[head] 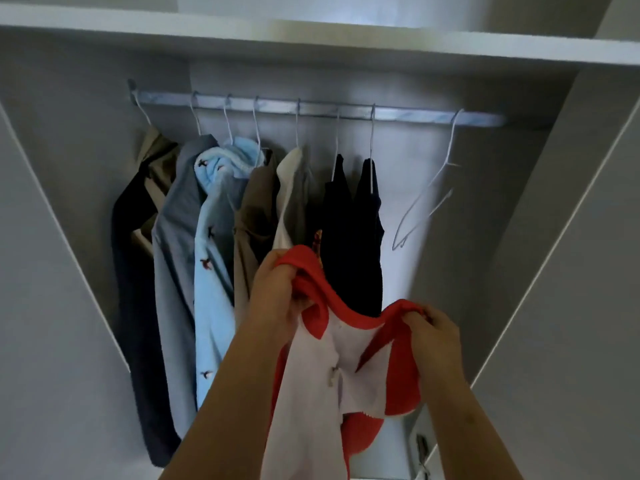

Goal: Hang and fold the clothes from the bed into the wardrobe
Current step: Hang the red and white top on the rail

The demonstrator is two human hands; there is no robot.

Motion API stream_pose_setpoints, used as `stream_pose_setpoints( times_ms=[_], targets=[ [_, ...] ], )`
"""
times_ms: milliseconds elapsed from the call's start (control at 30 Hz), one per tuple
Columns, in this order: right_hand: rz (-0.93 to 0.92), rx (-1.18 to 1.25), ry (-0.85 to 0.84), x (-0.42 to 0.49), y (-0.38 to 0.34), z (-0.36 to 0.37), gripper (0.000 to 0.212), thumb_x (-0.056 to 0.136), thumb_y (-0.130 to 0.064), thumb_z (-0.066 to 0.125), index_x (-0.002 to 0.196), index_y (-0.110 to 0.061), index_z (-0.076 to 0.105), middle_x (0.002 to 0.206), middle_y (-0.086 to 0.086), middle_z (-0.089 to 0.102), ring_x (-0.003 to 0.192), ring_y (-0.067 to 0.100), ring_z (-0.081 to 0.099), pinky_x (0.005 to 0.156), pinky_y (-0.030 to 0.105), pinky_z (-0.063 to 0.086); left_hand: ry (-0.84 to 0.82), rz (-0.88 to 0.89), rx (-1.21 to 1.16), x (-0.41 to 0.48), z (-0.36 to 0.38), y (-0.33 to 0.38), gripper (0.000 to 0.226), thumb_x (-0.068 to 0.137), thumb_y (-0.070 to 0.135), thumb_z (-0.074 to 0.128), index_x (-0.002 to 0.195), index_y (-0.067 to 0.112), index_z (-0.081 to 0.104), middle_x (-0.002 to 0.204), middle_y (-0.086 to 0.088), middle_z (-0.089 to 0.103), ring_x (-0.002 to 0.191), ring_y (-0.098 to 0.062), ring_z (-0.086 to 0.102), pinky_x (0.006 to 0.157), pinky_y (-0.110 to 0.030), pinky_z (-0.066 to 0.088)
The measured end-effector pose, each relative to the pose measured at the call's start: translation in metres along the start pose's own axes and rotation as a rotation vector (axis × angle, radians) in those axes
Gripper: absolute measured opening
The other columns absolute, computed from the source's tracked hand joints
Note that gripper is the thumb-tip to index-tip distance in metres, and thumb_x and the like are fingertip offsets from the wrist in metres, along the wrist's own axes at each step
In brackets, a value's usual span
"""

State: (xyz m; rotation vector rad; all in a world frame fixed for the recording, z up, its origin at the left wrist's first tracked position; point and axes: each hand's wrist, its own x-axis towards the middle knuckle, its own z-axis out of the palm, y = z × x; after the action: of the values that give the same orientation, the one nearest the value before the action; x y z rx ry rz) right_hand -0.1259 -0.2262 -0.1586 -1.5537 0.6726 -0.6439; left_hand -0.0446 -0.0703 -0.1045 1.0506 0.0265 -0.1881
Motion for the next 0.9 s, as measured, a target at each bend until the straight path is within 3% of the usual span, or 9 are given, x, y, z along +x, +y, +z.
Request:
stream_pose_setpoints(
  times_ms=[100, 200, 367, 467, 567, 667, 767, 867, 900],
  targets=[
    [-0.013, 0.004, -0.013, 0.019, -0.009, 0.019, 0.030, 0.085, -0.007, 0.053, 0.073, -0.031, 0.065, 0.071, -0.011, 0.064, 0.066, 0.003, 0.058, 0.056, 0.019, 0.041, -0.038, -0.014, -0.017, 0.035, 0.011, 0.010, 0.027, 0.092, 0.000, 0.039, 0.076, 0.016, 0.055, 0.050, 0.003, 0.062, 0.046, -0.006, 0.061, 0.041, -0.021, 0.049],
    [0.026, 0.017, -0.010, 0.036, -0.011, 0.024, 0.026, 0.085, -0.007, 0.054, 0.075, -0.027, 0.068, 0.066, -0.006, 0.064, 0.058, 0.006, 0.057, 0.055, 0.022, 0.045, -0.049, -0.020, -0.074, 0.060, 0.024, 0.008, 0.017, 0.092, 0.009, 0.048, 0.081, 0.018, 0.058, 0.054, 0.004, 0.065, 0.050, -0.006, 0.063, 0.045, -0.021, 0.051],
    [0.005, 0.067, 0.016, 0.081, -0.022, 0.030, 0.017, 0.088, -0.010, 0.052, 0.077, -0.008, 0.065, 0.055, -0.005, 0.052, 0.052, 0.010, 0.045, 0.054, 0.024, 0.041, -0.007, 0.042, -0.188, 0.094, 0.043, 0.008, 0.015, 0.090, 0.012, 0.054, 0.077, 0.019, 0.058, 0.050, 0.008, 0.063, 0.045, -0.003, 0.061, 0.043, -0.015, 0.049],
    [-0.027, 0.094, 0.049, 0.115, -0.029, 0.035, 0.015, 0.090, -0.014, 0.051, 0.085, -0.011, 0.065, 0.069, -0.002, 0.056, 0.065, 0.012, 0.051, 0.068, 0.028, 0.043, 0.002, 0.037, -0.127, 0.107, 0.055, 0.005, 0.014, 0.088, 0.013, 0.056, 0.076, 0.018, 0.062, 0.050, 0.004, 0.063, 0.043, -0.005, 0.060, 0.042, -0.017, 0.049],
    [-0.034, 0.113, 0.027, 0.152, -0.039, 0.043, 0.016, 0.093, -0.017, 0.048, 0.106, -0.014, 0.058, 0.088, -0.002, 0.056, 0.080, 0.015, 0.051, 0.074, 0.028, 0.039, 0.037, 0.034, -0.117, 0.123, 0.064, 0.003, 0.014, 0.087, 0.011, 0.055, 0.078, 0.017, 0.063, 0.053, 0.002, 0.061, 0.044, -0.006, 0.059, 0.044, -0.017, 0.049],
    [0.101, 0.221, -0.026, 0.186, -0.050, 0.051, 0.042, 0.094, -0.018, 0.049, 0.135, -0.014, 0.039, 0.106, 0.001, 0.049, 0.098, 0.018, 0.048, 0.081, 0.030, 0.037, 0.093, 0.036, -0.117, 0.139, 0.073, 0.000, 0.014, 0.087, 0.010, 0.056, 0.076, 0.016, 0.062, 0.058, 0.000, 0.058, 0.044, -0.006, 0.057, 0.044, -0.015, 0.048],
    [0.275, 0.317, -0.113, 0.214, -0.053, 0.055, 0.052, 0.093, -0.020, 0.051, 0.141, -0.014, 0.031, 0.115, 0.005, 0.045, 0.117, 0.027, 0.048, 0.090, 0.034, 0.039, 0.103, 0.025, -0.106, 0.150, 0.083, -0.006, 0.014, 0.088, 0.012, 0.055, 0.075, 0.016, 0.060, 0.060, -0.001, 0.057, 0.048, -0.009, 0.057, 0.046, -0.016, 0.048],
    [0.356, 0.448, -0.171, 0.231, -0.054, 0.054, 0.029, 0.092, -0.019, 0.052, 0.119, -0.015, 0.044, 0.094, 0.001, 0.051, 0.081, 0.020, 0.057, 0.062, 0.027, 0.045, 0.123, 0.012, -0.144, 0.157, 0.090, -0.010, 0.019, 0.089, 0.011, 0.054, 0.071, 0.015, 0.061, 0.049, 0.001, 0.060, 0.045, -0.009, 0.058, 0.042, -0.014, 0.047],
    [0.360, 0.490, -0.184, 0.236, -0.053, 0.053, 0.023, 0.092, -0.017, 0.052, 0.113, -0.013, 0.046, 0.092, 0.003, 0.051, 0.078, 0.020, 0.058, 0.059, 0.028, 0.046, 0.135, 0.006, -0.164, 0.159, 0.092, -0.010, 0.018, 0.089, 0.011, 0.054, 0.072, 0.014, 0.061, 0.047, 0.002, 0.061, 0.043, -0.009, 0.059, 0.041, -0.014, 0.047]
  ],
)
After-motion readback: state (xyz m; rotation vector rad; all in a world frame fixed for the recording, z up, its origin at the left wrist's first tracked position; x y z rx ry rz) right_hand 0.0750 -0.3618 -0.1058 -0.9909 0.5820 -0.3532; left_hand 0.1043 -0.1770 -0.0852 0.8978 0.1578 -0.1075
